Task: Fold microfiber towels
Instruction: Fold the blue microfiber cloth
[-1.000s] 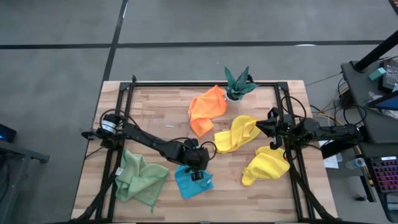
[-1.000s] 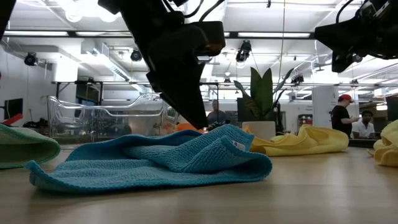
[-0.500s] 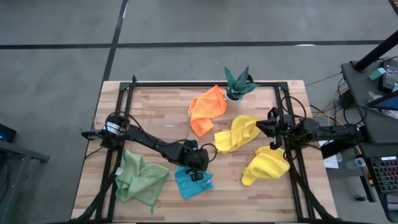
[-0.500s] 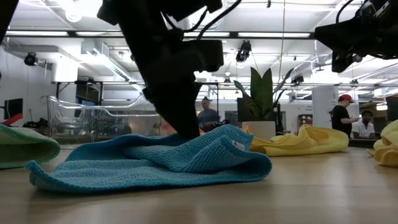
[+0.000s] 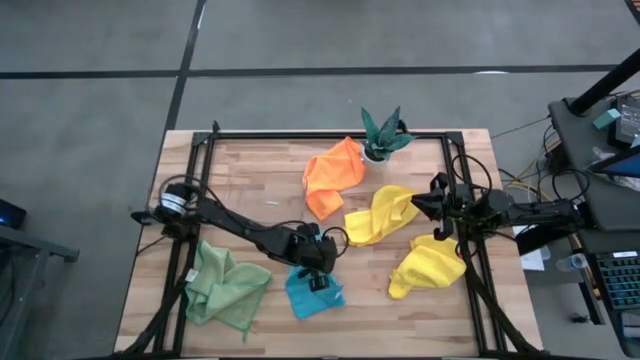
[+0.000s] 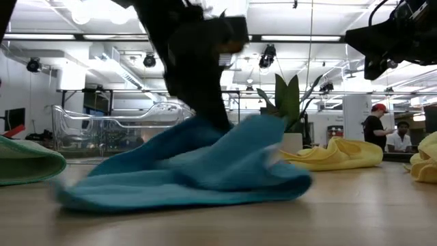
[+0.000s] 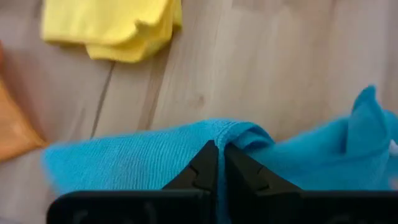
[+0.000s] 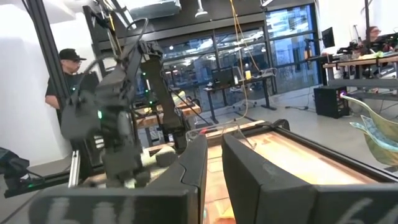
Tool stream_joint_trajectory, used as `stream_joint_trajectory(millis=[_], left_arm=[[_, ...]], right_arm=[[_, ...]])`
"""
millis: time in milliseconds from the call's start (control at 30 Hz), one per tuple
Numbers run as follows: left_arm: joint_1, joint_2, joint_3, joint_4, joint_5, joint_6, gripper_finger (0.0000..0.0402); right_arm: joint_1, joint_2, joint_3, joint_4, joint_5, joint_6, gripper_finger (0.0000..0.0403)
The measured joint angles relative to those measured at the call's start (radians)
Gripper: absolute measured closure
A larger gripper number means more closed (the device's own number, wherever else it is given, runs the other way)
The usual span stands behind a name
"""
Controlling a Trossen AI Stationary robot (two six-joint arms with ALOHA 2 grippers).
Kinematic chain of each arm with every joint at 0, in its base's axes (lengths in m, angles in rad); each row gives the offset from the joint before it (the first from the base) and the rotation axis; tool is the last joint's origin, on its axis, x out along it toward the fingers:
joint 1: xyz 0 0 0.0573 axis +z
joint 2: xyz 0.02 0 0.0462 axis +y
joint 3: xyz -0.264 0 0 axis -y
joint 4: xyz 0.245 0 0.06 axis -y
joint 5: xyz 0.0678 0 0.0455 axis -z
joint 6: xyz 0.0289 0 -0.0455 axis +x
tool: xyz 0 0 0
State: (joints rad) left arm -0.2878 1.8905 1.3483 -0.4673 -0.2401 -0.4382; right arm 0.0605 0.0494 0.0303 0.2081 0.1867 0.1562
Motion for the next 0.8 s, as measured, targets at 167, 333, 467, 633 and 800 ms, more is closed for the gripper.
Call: stream_joint_trajectory(millis=[167, 333, 467, 633, 800], left_arm=[[0.0, -0.105, -0.005, 0.005, -0.005, 0.0, 0.0401], [-0.016, -0.214, -0.016, 0.036, -0.083, 0.012, 0.0401], [-0.046, -0.28, -0.035, 0.104, -0.139, 0.081, 0.0401], [-0.097, -0.337, -0.049, 0.285, -0.152, 0.301, 0.0401], [-0.126, -0.363, -0.051, 0.408, -0.151, 0.43, 0.0401]], right_arm=[[0.0, 0.008, 0.0, -0.004, -0.003, 0.01, 0.036], [0.001, 0.036, 0.0, -0.001, -0.074, 0.033, 0.036], [0.012, 0.085, 0.0, 0.039, -0.174, 0.06, 0.036], [0.046, 0.174, 0.0, 0.134, -0.187, 0.031, 0.036], [0.053, 0.263, 0.0, 0.284, -0.187, 0.005, 0.036]])
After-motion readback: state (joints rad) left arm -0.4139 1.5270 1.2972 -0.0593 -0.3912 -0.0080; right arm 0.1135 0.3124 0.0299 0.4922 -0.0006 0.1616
